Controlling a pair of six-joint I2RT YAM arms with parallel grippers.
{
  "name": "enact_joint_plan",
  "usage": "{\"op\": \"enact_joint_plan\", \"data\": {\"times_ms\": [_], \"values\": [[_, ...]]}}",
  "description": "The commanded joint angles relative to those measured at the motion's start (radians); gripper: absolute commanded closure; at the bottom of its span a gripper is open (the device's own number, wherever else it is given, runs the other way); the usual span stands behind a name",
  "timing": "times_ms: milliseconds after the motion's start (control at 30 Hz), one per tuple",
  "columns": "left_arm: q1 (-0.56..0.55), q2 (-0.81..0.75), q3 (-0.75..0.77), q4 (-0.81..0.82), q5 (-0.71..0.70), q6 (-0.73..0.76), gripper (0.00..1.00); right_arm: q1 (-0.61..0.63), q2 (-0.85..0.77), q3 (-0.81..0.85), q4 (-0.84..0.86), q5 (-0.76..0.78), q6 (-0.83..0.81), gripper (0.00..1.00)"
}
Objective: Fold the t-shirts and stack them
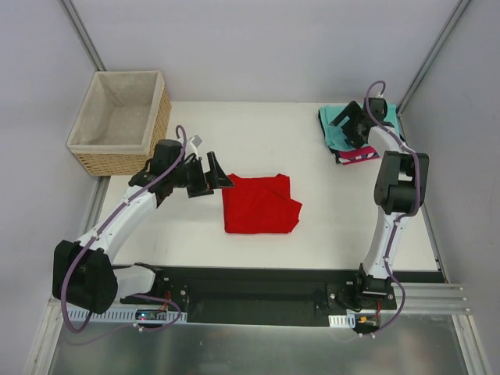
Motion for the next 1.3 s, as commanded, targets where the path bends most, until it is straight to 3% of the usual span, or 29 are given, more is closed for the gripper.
{"op": "enact_joint_plan", "data": {"times_ms": [0, 233, 800, 967, 1267], "values": [[0.008, -0.052, -0.011, 0.004, 0.019, -0.002, 0.01, 0.025, -0.098, -0.148, -0.154, -0.05, 0.057, 0.03], [0.008, -0.092, -0.032, 0.004, 0.021, -0.003, 0.01, 0.033, -0.279, -0.368, -0.08, -0.048, 0.094, 0.03], [0.008, -0.18, -0.084, 0.003, 0.044, -0.02, 0.01, 0.232, -0.455, -0.592, -0.069, 0.016, 0.098, 0.03], [0.008, -0.203, -0.081, 0.001, 0.044, -0.023, 0.01, 0.241, -0.513, -0.554, -0.098, 0.027, 0.072, 0.03], [0.008, -0.201, -0.069, 0.0, 0.047, -0.031, 0.01, 0.246, -0.583, -0.327, -0.273, 0.092, -0.027, 0.02]]}}
